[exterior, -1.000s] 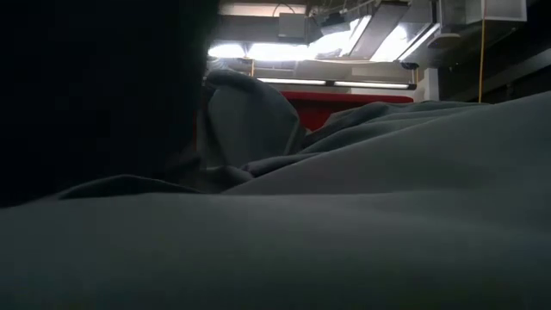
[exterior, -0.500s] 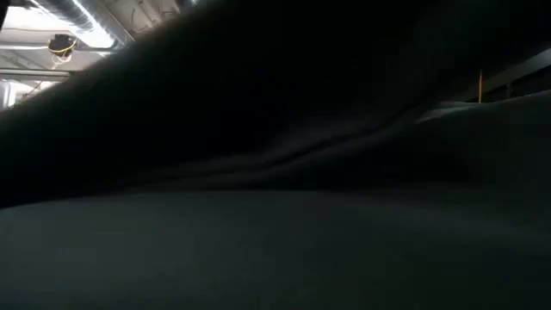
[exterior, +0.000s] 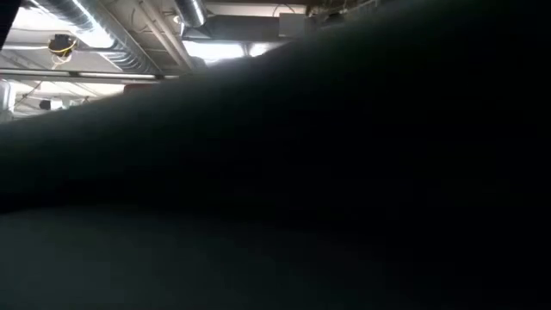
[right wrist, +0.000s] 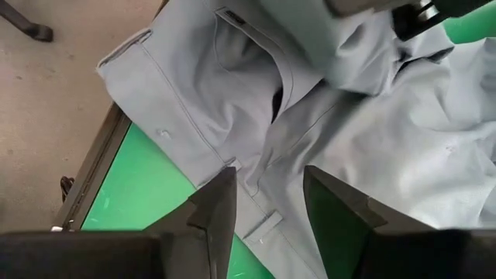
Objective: Fold Laundry from Bin
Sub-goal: Fold the blue pants on top of the blue shirt
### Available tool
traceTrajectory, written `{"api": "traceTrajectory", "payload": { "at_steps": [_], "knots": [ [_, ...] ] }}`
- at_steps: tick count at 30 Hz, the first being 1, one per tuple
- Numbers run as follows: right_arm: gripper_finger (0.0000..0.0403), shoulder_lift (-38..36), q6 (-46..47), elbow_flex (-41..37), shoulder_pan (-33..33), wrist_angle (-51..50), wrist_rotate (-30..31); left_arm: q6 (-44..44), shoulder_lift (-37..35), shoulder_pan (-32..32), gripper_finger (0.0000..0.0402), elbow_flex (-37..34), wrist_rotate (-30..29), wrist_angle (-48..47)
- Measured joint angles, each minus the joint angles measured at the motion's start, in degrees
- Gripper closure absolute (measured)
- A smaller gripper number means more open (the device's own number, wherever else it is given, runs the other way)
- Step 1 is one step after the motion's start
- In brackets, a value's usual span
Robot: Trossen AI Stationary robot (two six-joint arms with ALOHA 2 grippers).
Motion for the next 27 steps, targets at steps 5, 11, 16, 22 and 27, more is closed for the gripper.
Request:
{"api": "traceTrajectory", "payload": {
  "at_steps": [5, 11, 16, 22, 27],
  "knots": [
    [0.0251, 0.0, 0.0, 0.0, 0.0, 0.0, 0.0, 2.8, 1.1, -0.1, 0.0393, 0.0, -1.8, -0.3],
    [0.0251, 0.0, 0.0, 0.0, 0.0, 0.0, 0.0, 9.5, 1.1, -0.1, 0.038, 0.0, -6.8, 2.2],
    [0.0251, 0.0, 0.0, 0.0, 0.0, -0.1, 0.0, 17.6, 1.0, -0.6, 0.0378, 0.0, -8.3, 2.7],
    [0.0251, 0.0, 0.0, 0.0, 0.0, -0.1, 0.0, 24.1, 1.0, -1.7, 0.0349, 0.0, -8.3, 2.7],
    [0.0251, 0.1, 0.0, 0.0, 0.0, 0.0, 0.0, 29.4, 1.0, -1.5, 0.0297, 0.0, -8.3, 2.8]
  ]
}}
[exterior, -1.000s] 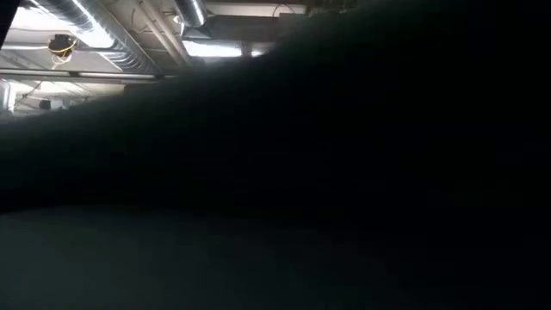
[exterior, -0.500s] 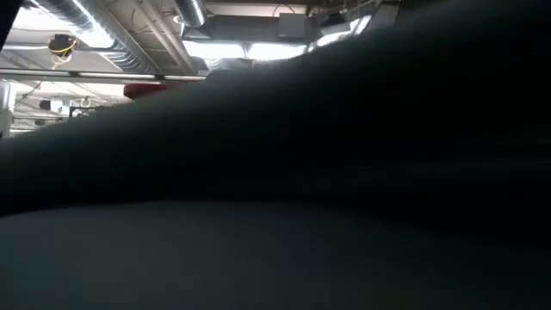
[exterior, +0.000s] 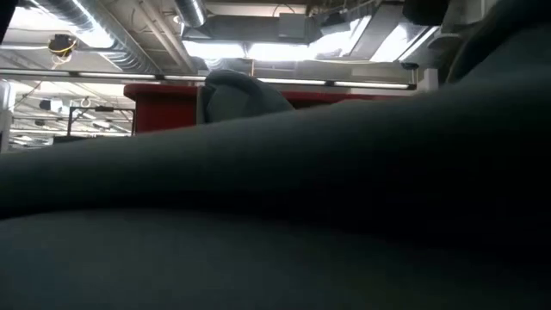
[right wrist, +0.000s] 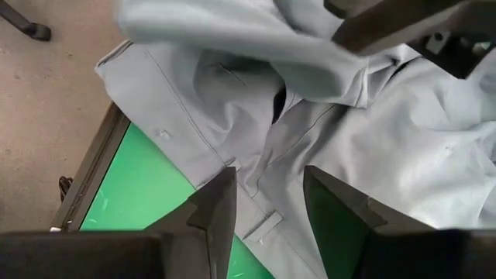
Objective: Fold Laundry from Bin
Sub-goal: Fold the blue pants on top of the blue shirt
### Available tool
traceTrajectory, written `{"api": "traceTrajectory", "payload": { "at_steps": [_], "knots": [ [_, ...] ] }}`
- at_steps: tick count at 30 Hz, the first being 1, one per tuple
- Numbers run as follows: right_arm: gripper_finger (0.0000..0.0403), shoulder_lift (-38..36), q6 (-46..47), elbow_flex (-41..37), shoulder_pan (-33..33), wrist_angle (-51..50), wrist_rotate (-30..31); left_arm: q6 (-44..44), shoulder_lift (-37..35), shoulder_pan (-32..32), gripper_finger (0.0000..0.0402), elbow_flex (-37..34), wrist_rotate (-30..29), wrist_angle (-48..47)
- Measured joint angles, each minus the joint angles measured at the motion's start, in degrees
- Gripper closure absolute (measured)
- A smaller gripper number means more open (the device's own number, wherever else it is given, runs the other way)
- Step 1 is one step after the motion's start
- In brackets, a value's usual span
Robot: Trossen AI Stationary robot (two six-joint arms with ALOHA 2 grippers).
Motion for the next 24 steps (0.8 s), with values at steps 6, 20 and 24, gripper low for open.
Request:
{"api": "traceTrajectory", "payload": {
  "at_steps": [6, 20, 24],
  "knots": [
    [0.0251, 0.0, 0.0, 0.0, 0.0, 0.2, 0.0, 7.0, 0.0, 0.3, 0.0265, 0.0, 0.1, 0.3],
    [0.0251, 0.0, 19.1, -0.1, 4.4, 10.7, 2.4, 23.1, -0.6, 0.9, 0.0263, 0.0, 4.2, -0.5],
    [0.0251, 0.2, 31.2, -0.2, 10.1, 10.3, 13.0, 25.4, -0.6, 1.0, 0.0263, 0.0, 6.1, -2.0]
  ]
}}
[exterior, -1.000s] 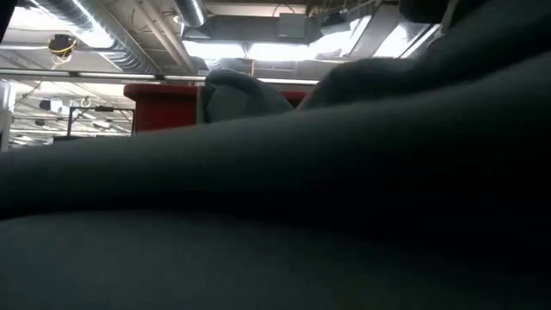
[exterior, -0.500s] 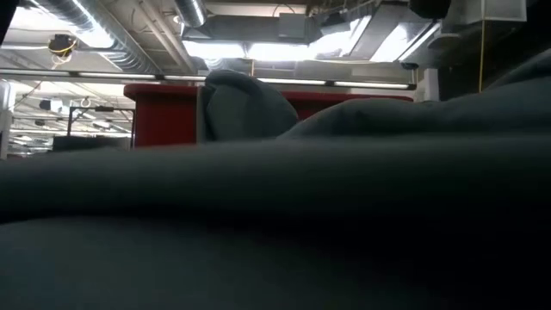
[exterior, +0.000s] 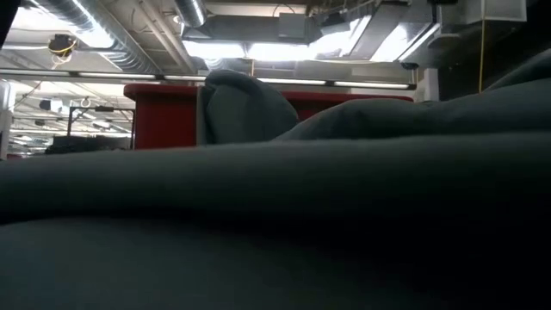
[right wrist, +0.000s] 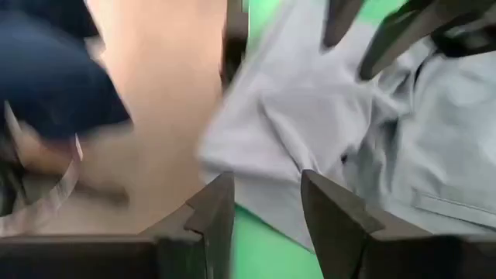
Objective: Fold Laundry from Bin
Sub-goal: Fold the blue pants on top of the blue shirt
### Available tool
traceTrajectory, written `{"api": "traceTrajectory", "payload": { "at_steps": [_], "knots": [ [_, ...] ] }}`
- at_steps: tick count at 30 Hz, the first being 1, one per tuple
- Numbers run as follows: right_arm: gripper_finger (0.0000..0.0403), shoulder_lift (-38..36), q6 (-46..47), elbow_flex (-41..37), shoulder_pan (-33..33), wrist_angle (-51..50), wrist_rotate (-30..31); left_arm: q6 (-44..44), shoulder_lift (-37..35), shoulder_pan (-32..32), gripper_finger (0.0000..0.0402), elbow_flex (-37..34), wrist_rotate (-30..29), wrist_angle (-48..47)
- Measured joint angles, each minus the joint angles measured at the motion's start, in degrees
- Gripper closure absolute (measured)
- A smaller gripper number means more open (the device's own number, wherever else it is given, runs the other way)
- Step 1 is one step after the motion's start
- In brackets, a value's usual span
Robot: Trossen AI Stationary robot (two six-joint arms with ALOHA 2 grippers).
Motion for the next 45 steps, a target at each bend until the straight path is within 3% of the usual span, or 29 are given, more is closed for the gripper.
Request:
{"api": "traceTrajectory", "payload": {
  "at_steps": [4, 8, 11, 16, 45],
  "knots": [
    [0.0251, 1.3, 12.9, -2.2, 4.1, 1.7, 12.8, 2.4, -0.4, -0.1, 0.0263, 0.0, 0.8, -7.7],
    [0.0251, 3.8, 26.0, -5.1, 4.3, 3.1, 16.5, 3.1, -1.6, -0.3, 0.0262, -0.1, 0.8, -13.7],
    [0.0251, 5.4, 31.4, -6.6, 3.2, 5.0, 14.4, 3.1, -2.3, -0.4, 0.0262, 0.0, 0.8, -16.2],
    [0.0251, 7.2, 32.0, -8.4, 0.5, 5.9, 5.1, 3.1, -2.6, -1.5, 0.0262, 0.0, 0.8, -17.4],
    [0.0251, 7.0, 31.5, -9.2, -4.2, 9.8, -3.4, 3.1, -2.6, -7.6, 0.0263, 0.0, -1.7, -21.2]
  ]
}}
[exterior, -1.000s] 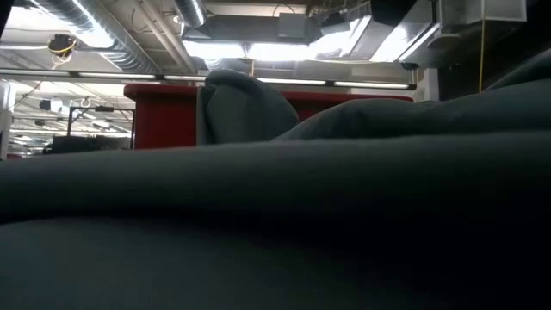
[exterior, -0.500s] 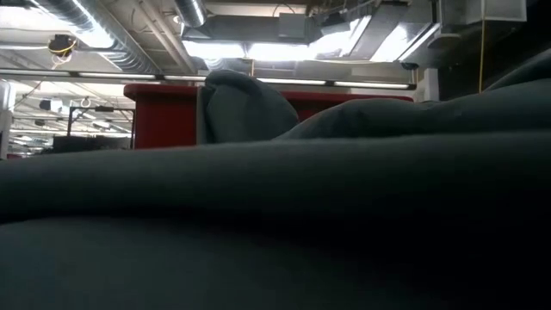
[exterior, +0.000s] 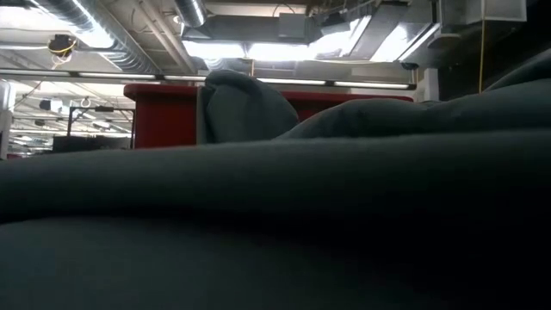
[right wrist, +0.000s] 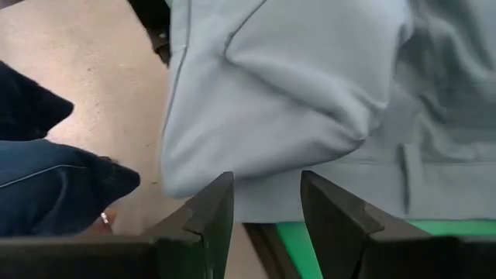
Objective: Fold Laundry from Bin
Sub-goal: Fold the blue pants on top of the blue shirt
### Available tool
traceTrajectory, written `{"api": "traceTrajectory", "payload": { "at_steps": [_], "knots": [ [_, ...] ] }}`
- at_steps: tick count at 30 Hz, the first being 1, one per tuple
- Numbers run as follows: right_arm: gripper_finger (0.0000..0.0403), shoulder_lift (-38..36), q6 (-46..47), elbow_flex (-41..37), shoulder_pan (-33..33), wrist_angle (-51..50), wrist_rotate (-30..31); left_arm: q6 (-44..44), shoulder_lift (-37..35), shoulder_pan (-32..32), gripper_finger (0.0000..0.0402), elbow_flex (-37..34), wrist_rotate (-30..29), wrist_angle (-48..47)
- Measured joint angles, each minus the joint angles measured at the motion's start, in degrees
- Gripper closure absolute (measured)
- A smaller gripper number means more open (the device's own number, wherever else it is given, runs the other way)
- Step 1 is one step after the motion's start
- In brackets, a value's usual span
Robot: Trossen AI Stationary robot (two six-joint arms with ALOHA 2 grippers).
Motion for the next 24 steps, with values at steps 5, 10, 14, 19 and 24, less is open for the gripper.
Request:
{"api": "traceTrajectory", "payload": {
  "at_steps": [5, 10, 14, 19, 24],
  "knots": [
    [0.0251, 0.3, 0.0, 0.0, -0.1, 2.2, -0.5, 0.0, 0.0, 0.0, 0.0263, 0.0, 0.0, 0.0],
    [0.0251, 0.3, 0.0, 0.0, -1.0, 2.3, -0.4, 0.0, 0.0, 0.0, 0.0263, 0.0, 0.0, 0.0],
    [0.0251, 0.3, -0.1, 0.0, -2.2, 2.3, -1.5, 0.0, 0.0, 0.0, 0.0263, 0.0, 0.0, 0.0],
    [0.0251, 0.3, -1.6, 0.0, -3.8, 2.1, -2.4, 0.0, 0.0, 0.0, 0.0263, 0.0, 0.0, 0.0],
    [0.026, 0.3, -2.6, 0.0, -4.8, 2.1, -4.8, 0.0, 0.0, 0.0, 0.0263, 0.0, 0.0, 0.0]
  ]
}}
